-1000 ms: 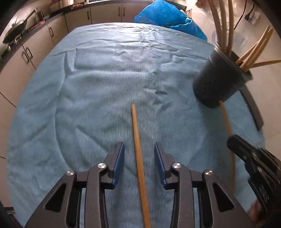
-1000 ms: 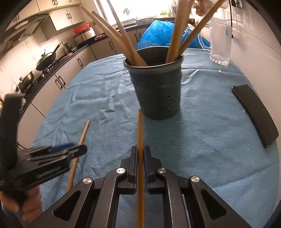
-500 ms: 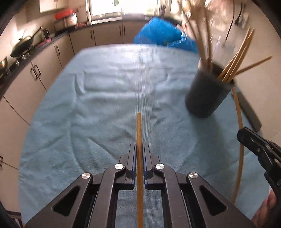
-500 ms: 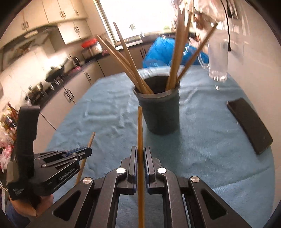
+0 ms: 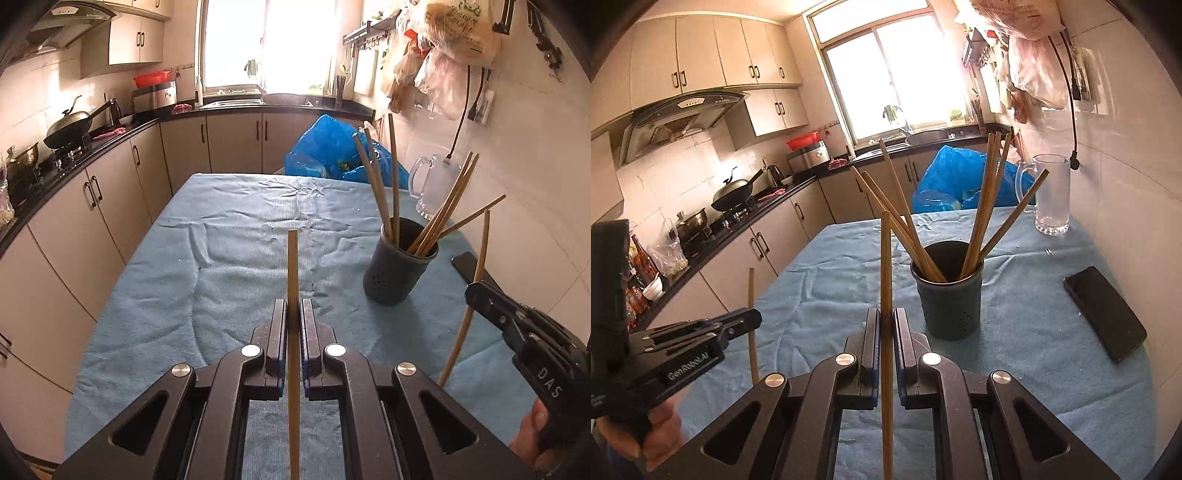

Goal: Organize utensils
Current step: 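Lift both chopsticks upright and carry them over the black holder cup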

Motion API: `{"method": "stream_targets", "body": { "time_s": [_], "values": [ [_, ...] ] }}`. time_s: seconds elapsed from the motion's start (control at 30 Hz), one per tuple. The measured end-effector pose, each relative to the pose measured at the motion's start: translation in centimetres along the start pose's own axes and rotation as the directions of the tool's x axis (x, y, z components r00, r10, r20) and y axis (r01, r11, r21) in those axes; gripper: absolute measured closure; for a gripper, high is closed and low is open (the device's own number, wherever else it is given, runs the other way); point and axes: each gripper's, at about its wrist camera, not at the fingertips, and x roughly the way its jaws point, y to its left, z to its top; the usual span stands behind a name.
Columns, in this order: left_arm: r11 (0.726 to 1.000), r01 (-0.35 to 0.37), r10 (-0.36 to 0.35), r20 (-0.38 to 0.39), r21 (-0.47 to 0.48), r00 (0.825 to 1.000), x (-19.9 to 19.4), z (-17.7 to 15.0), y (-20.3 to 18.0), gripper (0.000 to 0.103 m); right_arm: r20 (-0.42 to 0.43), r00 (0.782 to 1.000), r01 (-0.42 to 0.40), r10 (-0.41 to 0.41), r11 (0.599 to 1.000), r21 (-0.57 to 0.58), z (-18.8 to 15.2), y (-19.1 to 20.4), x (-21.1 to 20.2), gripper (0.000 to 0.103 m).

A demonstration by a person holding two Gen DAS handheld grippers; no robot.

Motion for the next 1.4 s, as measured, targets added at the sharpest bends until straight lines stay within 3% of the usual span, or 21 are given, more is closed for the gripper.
{"method": "stream_targets", "body": {
  "time_s": [0.77, 1.4],
  "values": [
    [1.0, 0.001, 0.0, 0.075, -0.013, 0.997, -3.9, -0.2, 0.3, 0.097, 0.051, 0.999, 0.005, -0.005, 1.0, -0.008, -0.1, 0.8, -3.0, 0.095],
    [1.0, 0.015, -0.013, 0.092, -0.014, 0.996, -5.5, -0.2, 0.1, 0.097, 0.086, 0.996, 0.016, -0.017, 1.0, 0.005, 0.0, 0.6, -5.1, 0.095]
  ]
}}
